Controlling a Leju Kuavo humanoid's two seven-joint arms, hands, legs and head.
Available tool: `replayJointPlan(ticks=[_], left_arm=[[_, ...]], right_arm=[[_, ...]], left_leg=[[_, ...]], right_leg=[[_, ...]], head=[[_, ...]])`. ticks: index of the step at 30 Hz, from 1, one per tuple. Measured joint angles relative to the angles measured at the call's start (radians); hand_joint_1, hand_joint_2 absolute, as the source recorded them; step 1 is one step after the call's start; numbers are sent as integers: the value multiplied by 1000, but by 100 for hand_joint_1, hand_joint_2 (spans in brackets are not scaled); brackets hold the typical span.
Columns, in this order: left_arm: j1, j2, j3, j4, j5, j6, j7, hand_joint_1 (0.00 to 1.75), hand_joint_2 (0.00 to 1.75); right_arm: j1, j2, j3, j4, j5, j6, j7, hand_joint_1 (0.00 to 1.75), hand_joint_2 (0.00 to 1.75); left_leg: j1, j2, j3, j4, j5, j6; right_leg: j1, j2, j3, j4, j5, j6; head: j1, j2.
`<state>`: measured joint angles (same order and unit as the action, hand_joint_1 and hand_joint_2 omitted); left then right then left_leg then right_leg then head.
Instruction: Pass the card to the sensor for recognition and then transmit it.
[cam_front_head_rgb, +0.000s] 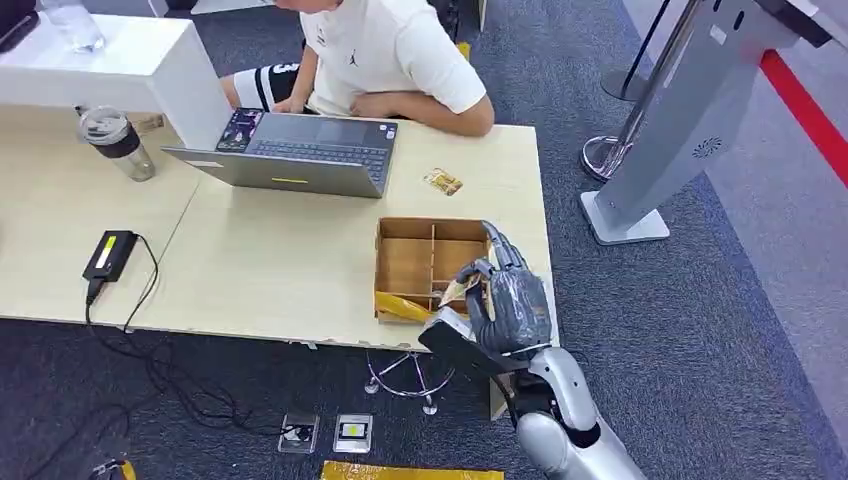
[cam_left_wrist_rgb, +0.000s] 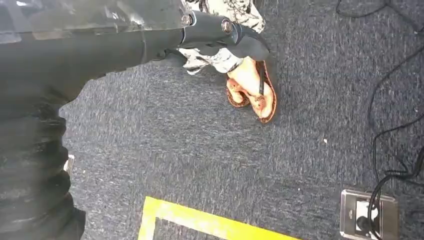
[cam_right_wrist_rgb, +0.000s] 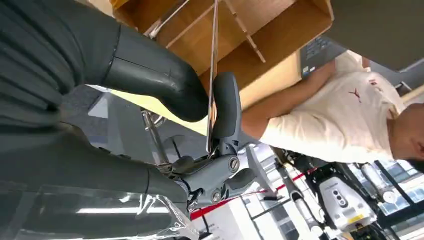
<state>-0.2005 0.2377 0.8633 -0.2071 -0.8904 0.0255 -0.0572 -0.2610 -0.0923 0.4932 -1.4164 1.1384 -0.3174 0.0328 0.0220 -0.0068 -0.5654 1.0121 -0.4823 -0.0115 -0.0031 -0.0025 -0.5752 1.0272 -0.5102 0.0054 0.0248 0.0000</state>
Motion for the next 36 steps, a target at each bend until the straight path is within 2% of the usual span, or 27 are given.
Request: replayJointPlan(ticks=[5, 12, 20, 36], left_arm=[[3, -5, 0, 0, 8, 18, 11, 0, 175], [3, -11, 0, 0, 15, 31, 30, 0, 175], [4, -24, 0, -4, 24, 47, 39, 0, 175], [4, -38, 0, -6, 39, 64, 51, 0, 175]], right_arm=[[0, -6, 0, 23, 75, 3, 53, 175, 175], [-1, -13, -2, 61, 88, -2, 82, 175, 175], [-8, -17, -16, 124, 88, -14, 91, 175, 175], [-18, -21, -38, 167, 66, -52, 122, 175, 175]], left_leg=[[0, 0, 0, 0, 0, 0], [0, 0, 0, 0, 0, 0], [0, 0, 0, 0, 0, 0], [0, 0, 0, 0, 0, 0]], right_leg=[[0, 0, 0, 0, 0, 0], [0, 0, 0, 0, 0, 0], [0, 0, 0, 0, 0, 0], [0, 0, 0, 0, 0, 0]], head=[[1, 0], [0, 0], [0, 0], [0, 0]])
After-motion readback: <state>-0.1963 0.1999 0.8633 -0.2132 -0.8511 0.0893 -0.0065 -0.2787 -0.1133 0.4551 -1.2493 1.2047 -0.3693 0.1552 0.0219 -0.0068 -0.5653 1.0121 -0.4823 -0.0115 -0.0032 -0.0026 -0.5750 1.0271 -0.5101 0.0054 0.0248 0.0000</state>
